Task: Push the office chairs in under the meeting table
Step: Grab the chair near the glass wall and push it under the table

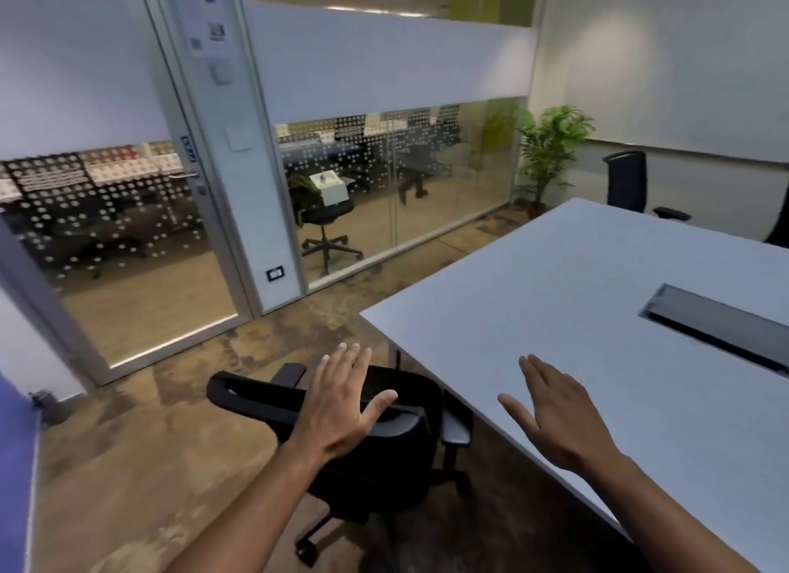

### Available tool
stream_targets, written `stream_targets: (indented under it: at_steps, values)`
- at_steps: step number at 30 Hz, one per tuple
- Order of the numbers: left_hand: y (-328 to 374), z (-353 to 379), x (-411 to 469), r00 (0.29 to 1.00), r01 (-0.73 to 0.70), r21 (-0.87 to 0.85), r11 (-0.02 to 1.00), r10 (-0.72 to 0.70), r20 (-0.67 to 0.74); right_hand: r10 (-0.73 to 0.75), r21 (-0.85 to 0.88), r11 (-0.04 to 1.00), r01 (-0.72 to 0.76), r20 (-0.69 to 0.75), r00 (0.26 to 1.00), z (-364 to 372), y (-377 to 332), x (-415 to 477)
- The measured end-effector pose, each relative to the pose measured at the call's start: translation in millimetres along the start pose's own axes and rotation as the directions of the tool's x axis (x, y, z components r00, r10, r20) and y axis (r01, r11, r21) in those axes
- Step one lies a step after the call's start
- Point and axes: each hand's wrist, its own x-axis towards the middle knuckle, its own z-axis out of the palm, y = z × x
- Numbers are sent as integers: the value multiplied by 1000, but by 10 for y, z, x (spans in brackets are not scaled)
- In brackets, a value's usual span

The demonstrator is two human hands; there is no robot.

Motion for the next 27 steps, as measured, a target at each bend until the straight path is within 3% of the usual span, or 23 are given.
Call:
stream_targets:
  at_steps: [13,21,27]
  values:
    - [-1899,-290,-196,977,210,88,974,-212,13,-294,48,956,291,65,954,604,-2135,903]
    - [-2199,-94,-132,974,134,148,980,-158,164,-333,23,940,341,290,898,1016,-2403,951]
    - [-2269,7,-55,983,40,209,977,-76,169,-239,15,964,265,480,844,1037,-2349,980]
